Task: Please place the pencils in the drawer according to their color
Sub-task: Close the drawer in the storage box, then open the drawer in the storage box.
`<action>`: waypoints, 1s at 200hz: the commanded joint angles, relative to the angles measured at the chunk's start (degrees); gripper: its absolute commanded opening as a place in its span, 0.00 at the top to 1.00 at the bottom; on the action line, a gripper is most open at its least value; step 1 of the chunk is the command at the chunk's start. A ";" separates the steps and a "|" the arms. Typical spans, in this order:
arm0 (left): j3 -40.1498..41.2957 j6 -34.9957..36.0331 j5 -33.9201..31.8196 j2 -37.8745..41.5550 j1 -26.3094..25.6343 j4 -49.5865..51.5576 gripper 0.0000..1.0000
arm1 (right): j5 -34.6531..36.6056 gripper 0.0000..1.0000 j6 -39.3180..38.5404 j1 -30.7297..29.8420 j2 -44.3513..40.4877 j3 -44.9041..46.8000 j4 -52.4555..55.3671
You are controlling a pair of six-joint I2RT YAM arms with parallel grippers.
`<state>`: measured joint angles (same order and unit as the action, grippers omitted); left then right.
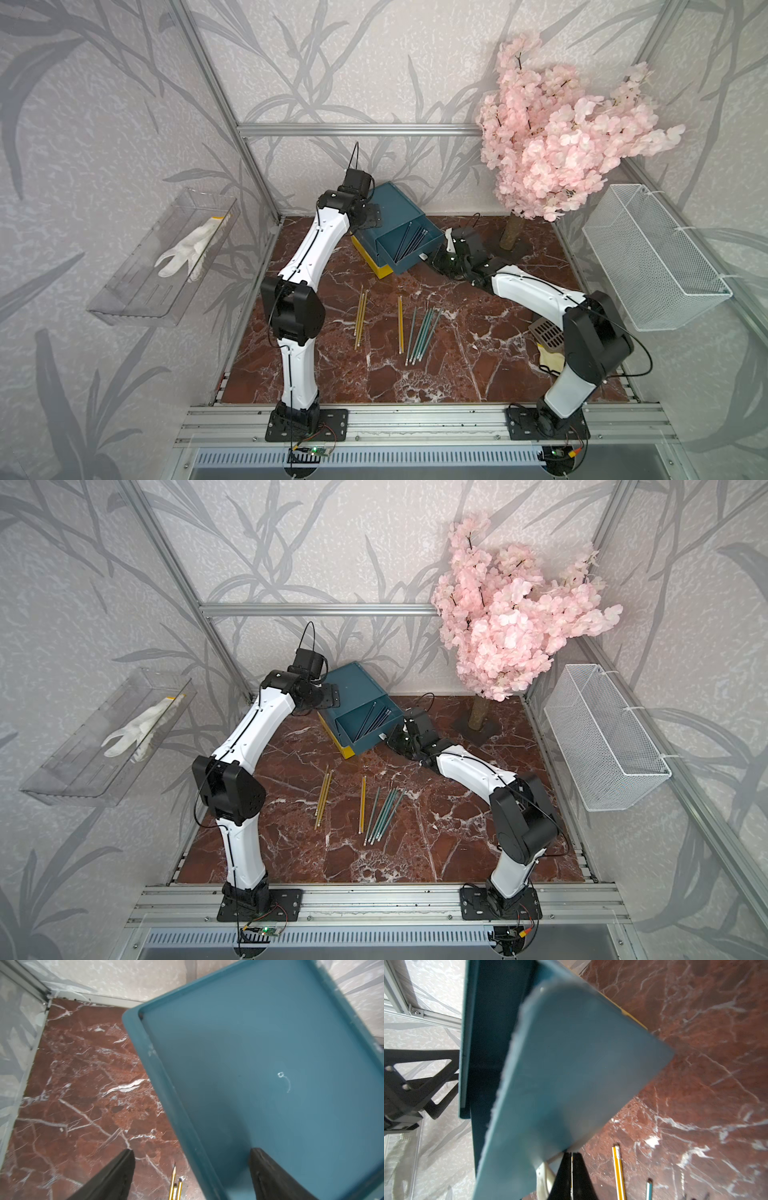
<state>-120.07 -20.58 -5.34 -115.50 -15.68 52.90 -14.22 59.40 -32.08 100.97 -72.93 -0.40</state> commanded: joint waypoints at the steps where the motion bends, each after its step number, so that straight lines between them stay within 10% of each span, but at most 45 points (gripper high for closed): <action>1: 4.62 0.37 2.31 -0.37 -0.06 0.28 0.10 | -0.04 0.92 0.87 -0.86 4.76 -6.18 0.98; 110: 12.91 -1.31 6.53 1.60 0.30 -5.24 0.10 | -0.55 0.91 7.14 -1.18 19.36 -23.46 1.16; 158: 13.29 -1.22 6.76 1.94 0.38 -5.62 0.11 | 1.15 0.47 7.90 -0.97 10.94 -10.88 -4.21; 200: 13.54 -1.46 6.87 2.38 0.48 -5.86 0.11 | 2.56 0.41 12.75 -0.75 7.75 1.98 -16.58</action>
<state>-109.62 -23.14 1.65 -112.16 -15.20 39.16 -13.26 68.71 -32.99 110.69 -75.42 -7.14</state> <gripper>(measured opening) 0.892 0.592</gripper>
